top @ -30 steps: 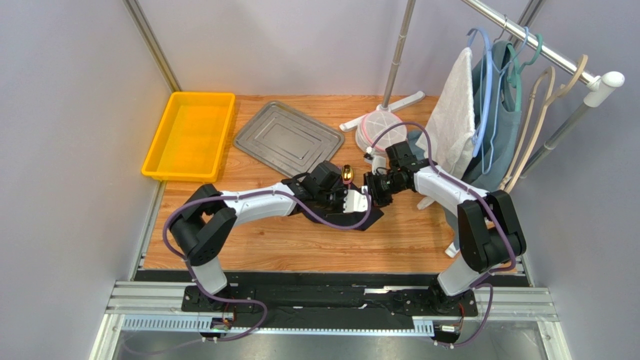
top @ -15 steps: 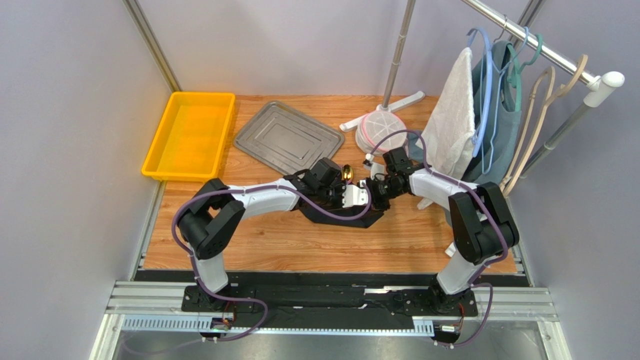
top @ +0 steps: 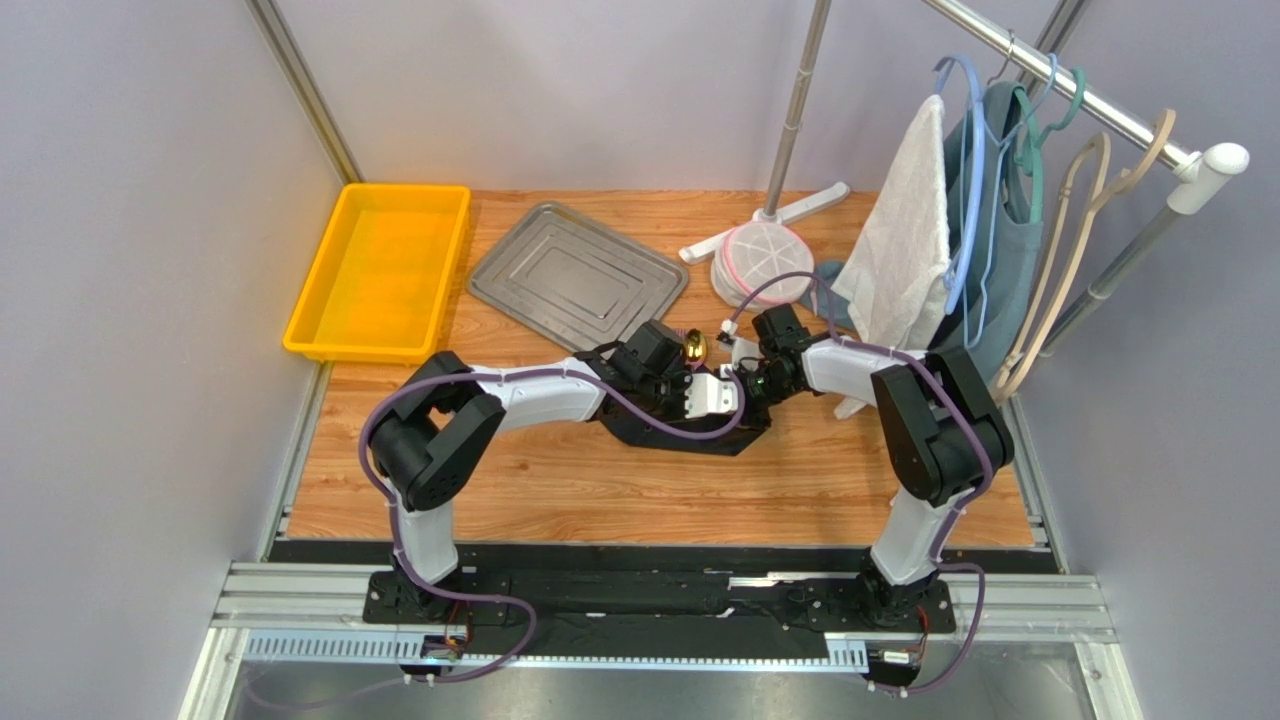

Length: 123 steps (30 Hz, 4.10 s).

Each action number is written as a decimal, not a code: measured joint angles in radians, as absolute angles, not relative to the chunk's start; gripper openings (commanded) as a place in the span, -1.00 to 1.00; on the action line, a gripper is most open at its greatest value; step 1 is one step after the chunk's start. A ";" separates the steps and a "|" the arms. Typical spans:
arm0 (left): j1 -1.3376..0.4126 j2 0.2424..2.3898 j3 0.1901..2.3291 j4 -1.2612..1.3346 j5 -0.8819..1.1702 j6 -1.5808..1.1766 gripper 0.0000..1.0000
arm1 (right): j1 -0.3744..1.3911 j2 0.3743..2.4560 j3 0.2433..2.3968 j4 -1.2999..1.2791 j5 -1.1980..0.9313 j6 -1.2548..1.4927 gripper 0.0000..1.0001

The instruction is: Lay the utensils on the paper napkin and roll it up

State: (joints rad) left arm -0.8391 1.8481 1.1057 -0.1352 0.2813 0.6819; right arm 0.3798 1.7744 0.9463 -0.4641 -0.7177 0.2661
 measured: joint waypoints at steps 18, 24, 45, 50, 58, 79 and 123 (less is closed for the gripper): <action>-0.838 1.858 1.121 -0.131 0.305 0.667 -1.00 | 0.385 1.769 0.946 -0.461 -0.710 0.268 -0.92; -0.838 1.858 1.121 -0.130 0.315 0.667 -1.00 | 0.385 1.758 0.946 -0.451 -0.728 0.279 -0.88; -0.838 1.858 1.139 -0.105 0.317 0.668 -1.00 | 0.385 1.768 0.947 -0.443 -0.736 0.299 -0.90; -0.838 1.861 1.144 -0.106 0.324 0.671 -0.95 | 0.385 1.789 0.950 -0.442 -0.733 0.300 -1.00; -0.832 1.856 1.152 -0.117 0.336 0.649 -0.43 | 0.385 1.834 0.952 -0.447 -0.728 0.299 -1.00; -0.614 1.604 1.012 -0.308 0.804 -0.110 -0.11 | 0.386 1.846 0.980 -0.480 -0.715 0.270 -1.00; -0.475 1.956 0.944 0.017 0.865 -0.507 -0.65 | 0.386 1.849 1.061 -0.632 -0.635 0.060 -0.87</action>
